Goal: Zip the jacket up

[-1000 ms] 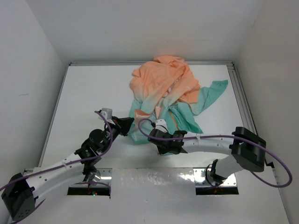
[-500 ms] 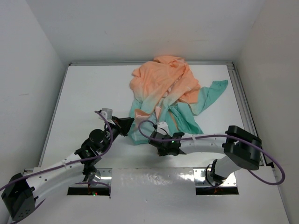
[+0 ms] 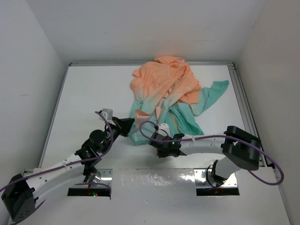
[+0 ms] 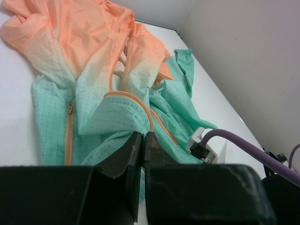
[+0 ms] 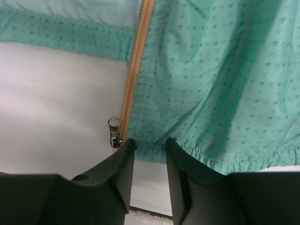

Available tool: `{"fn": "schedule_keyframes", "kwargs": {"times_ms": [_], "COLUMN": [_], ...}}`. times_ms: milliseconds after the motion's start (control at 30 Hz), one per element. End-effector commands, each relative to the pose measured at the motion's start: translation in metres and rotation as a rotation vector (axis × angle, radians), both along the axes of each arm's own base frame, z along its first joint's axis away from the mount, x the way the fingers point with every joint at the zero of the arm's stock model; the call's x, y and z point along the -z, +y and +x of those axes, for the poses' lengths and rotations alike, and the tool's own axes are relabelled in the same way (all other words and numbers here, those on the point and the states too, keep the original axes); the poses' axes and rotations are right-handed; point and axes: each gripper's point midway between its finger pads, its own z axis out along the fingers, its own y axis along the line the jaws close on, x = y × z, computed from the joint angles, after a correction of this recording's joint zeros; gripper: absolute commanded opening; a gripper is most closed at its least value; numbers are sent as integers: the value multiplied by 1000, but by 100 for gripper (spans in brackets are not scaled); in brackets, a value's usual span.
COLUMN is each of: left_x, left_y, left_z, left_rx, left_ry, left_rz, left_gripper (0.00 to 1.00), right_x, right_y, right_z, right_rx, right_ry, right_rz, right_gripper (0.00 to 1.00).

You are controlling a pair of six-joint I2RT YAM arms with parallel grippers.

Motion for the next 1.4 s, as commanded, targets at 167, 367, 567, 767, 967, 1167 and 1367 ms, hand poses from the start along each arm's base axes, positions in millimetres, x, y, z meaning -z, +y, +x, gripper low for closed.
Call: {"fn": "schedule_keyframes", "kwargs": {"times_ms": [167,367,567,767,967,1167,1367], "left_x": [-13,-13,-12,-8,-5,-6,-9], "left_y": [0,1,-1,-4,-9,-17,-24], "left_z": [-1,-1,0,2,2,1,-4], "left_rx": [3,1,4,5,23,50,91], "left_ry": [-41,-41,-37,-14,7,46,51], "left_rz": [-24,-24,-22,-13,-21,-62,-101], "left_gripper": [0,0,0,0,0,0,0], "right_x": [12,24,26,1,-76,-155,-200], "right_y": [-4,-9,-11,12,38,41,27], "right_z": [-14,-23,-28,-12,32,54,56], "right_rx": [-10,-6,4,-43,-18,8,40], "right_ry": [68,110,123,2,-336,-609,-791], "right_rz": [-20,-27,18,184,505,766,993], "right_gripper": [34,22,2,0,0,0,0]}}
